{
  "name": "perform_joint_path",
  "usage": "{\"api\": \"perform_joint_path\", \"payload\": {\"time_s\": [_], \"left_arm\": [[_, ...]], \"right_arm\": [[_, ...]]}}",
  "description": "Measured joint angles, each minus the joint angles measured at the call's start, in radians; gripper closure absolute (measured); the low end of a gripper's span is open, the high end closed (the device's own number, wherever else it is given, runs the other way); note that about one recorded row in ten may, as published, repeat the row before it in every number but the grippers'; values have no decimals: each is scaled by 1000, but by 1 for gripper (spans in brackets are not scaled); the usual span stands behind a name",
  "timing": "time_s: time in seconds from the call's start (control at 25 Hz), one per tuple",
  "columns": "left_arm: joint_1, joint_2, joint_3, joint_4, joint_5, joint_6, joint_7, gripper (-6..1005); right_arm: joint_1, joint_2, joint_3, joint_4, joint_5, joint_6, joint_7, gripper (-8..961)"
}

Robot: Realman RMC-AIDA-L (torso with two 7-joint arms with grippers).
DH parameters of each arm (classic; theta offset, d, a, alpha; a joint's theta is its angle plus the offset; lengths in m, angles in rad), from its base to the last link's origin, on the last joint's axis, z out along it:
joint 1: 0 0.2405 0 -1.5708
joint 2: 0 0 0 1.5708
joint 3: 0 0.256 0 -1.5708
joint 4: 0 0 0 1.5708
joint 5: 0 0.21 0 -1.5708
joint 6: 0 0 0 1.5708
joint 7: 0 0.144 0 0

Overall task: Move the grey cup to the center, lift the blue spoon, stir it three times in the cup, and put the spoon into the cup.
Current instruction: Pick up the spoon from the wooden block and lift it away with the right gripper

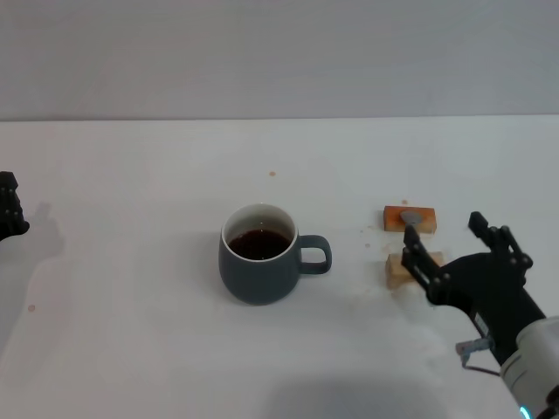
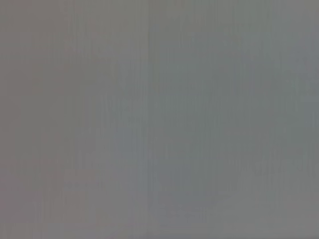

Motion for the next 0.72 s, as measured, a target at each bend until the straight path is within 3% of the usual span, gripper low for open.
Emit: {"api": "perform_joint_path", "payload": {"time_s": [0.24,0.72], "left_arm": [[1,0,-1,0,0,2,0,1001],[3,5,0,-15,0,1,0,1001]], "right_arm": [[-12,-2,-27,-4,28,-14,1,136],[-40,-3,41,-10,30,37,-11,136]]}}
